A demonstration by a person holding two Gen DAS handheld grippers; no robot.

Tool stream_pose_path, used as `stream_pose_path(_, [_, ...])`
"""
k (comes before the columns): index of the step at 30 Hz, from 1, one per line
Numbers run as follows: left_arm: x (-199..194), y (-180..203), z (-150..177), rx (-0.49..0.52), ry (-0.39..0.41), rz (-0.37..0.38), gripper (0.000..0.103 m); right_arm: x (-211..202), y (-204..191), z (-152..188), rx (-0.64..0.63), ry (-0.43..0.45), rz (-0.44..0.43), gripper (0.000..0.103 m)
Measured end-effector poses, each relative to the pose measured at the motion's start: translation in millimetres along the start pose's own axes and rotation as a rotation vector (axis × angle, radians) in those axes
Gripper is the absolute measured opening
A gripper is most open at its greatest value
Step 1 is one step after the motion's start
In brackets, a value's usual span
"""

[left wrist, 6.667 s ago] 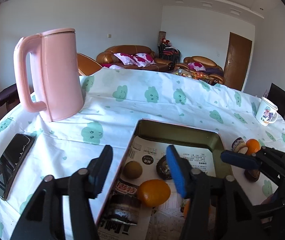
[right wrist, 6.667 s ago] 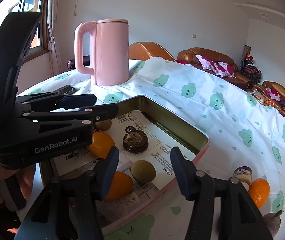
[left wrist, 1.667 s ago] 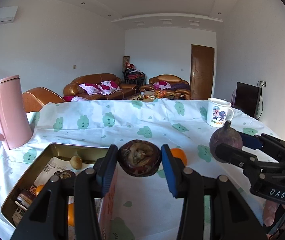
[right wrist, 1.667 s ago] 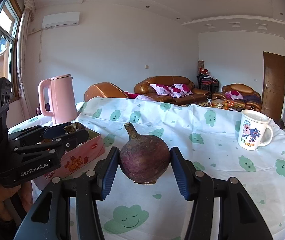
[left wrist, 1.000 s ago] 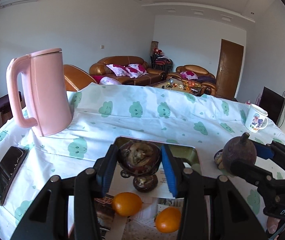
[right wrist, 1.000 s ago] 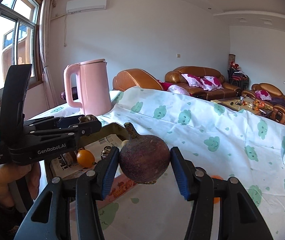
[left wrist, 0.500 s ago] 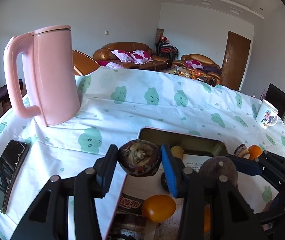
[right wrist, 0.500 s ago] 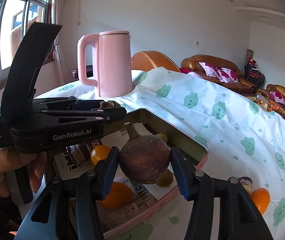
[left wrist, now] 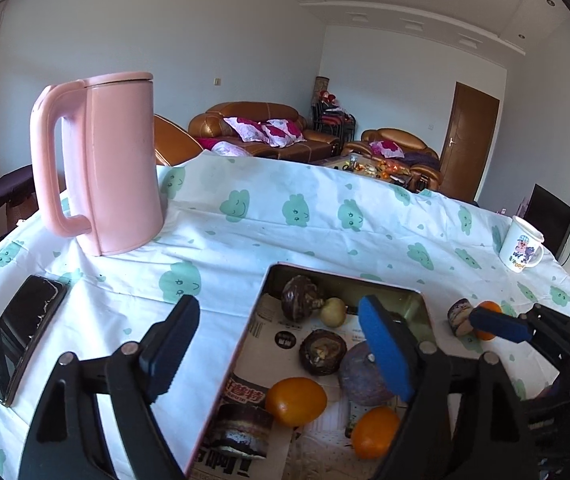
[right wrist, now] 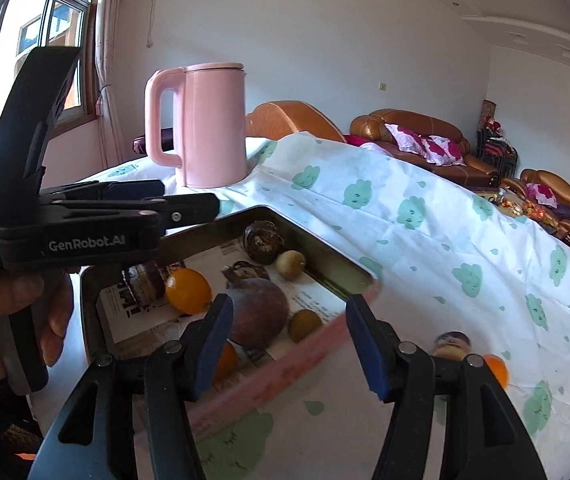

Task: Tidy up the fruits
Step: 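Grasp an orange with the right tool while the left tool grasps a cream-topped cake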

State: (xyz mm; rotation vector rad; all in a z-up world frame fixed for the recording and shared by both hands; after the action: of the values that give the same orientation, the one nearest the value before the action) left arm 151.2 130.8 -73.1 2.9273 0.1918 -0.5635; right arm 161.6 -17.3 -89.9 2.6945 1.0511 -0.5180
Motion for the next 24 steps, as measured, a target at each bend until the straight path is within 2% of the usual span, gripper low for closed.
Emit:
stream_pose_path(6, [-9, 53, -2, 0.033, 0.027, 0.074, 0.094, -38, 108, 21, 0.088, -0.026, 0.239, 0.065])
stream_pose_path(8, [-11, 71, -3, 0.049, 0.031, 0.094, 0.097, -42, 132, 28, 0.141, -0.039, 0.271, 0.065])
stream_pose_path(12, [-9, 101, 2, 0.084, 0.018, 0.119, 0.097, -32, 143, 37, 0.163, -0.077, 0.267, 0.065])
stream_pose_path(15, [-6, 116, 5, 0.116, 0.009, 0.117, 0.097, -21, 138, 36, 0.245, -0.076, 0.183, 0.065])
stream_pose_path(20, [0, 127, 10, 0.142, -0.008, 0.120, 0.097, 3, 117, 43, 0.189, -0.152, 0.118, 0.065])
stream_pose_path(24, [-1, 132, 10, 0.152, -0.010, 0.127, 0.097, 9, 119, 52, 0.227, -0.193, 0.088, 0.063])
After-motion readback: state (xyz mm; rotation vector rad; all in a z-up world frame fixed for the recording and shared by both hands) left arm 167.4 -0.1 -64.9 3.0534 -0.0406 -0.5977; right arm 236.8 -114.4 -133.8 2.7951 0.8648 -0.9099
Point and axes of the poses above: each gripper's, at about its wrist camera, not at the fingertips, and x roughly the way its jaws point, y to its right, z to its underside, the point moved 10 cm from there along x, roughly the way its jaws point, and after that the axes turned 9 degrees about y, right-handed, at the moved point
